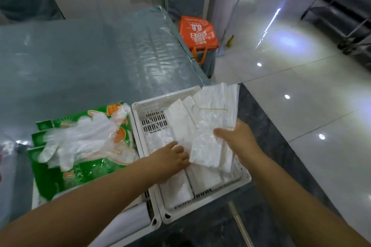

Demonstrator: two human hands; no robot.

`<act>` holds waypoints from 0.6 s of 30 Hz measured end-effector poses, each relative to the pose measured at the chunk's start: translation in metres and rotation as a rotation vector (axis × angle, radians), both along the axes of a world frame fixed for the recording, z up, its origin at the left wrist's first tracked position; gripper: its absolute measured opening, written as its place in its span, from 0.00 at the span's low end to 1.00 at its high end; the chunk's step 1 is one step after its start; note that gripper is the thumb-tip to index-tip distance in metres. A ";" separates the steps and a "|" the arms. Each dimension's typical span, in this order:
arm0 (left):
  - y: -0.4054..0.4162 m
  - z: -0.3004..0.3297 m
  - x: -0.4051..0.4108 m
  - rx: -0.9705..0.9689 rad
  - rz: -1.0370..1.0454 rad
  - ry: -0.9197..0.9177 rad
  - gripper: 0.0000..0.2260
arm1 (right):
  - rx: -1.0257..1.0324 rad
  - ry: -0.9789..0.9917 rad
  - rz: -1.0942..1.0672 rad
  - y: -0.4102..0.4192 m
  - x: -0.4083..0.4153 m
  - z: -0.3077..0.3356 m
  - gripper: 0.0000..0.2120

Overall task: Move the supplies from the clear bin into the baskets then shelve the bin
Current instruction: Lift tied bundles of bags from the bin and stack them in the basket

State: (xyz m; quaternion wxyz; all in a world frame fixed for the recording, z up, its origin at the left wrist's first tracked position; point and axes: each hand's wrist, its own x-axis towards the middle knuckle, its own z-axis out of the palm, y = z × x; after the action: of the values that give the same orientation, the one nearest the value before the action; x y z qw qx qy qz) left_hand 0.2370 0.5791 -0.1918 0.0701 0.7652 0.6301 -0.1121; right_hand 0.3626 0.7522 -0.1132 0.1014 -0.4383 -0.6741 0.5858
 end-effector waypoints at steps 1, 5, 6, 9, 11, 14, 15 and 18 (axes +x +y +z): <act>0.002 0.000 0.000 0.009 -0.019 0.022 0.20 | 0.011 -0.005 0.008 -0.001 0.001 -0.001 0.12; 0.009 0.004 -0.001 0.017 -0.048 0.022 0.13 | 0.035 -0.025 0.026 -0.003 0.003 -0.002 0.13; 0.011 0.006 -0.002 -0.001 -0.053 0.023 0.13 | 0.046 -0.034 0.035 -0.003 0.003 -0.001 0.13; 0.011 0.011 -0.004 -0.052 -0.078 0.040 0.10 | 0.101 -0.085 0.072 -0.003 0.004 0.000 0.13; 0.007 0.014 -0.005 -0.073 -0.056 0.017 0.10 | 0.158 -0.136 0.126 -0.004 0.004 0.001 0.11; -0.004 0.022 -0.009 -0.056 0.011 -0.015 0.11 | 0.246 -0.240 0.219 -0.012 -0.001 -0.004 0.09; -0.010 0.025 -0.009 -0.045 0.039 -0.032 0.12 | 0.282 -0.275 0.255 -0.018 -0.003 -0.008 0.10; -0.026 0.032 -0.009 0.086 0.084 -0.093 0.13 | 0.355 -0.349 0.375 -0.042 -0.014 -0.024 0.16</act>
State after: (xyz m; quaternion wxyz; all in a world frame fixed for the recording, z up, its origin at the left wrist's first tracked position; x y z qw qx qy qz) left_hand 0.2283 0.5531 -0.1596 0.0711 0.7449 0.6618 -0.0464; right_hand 0.3485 0.7106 -0.1375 -0.0508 -0.3758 -0.8421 0.3834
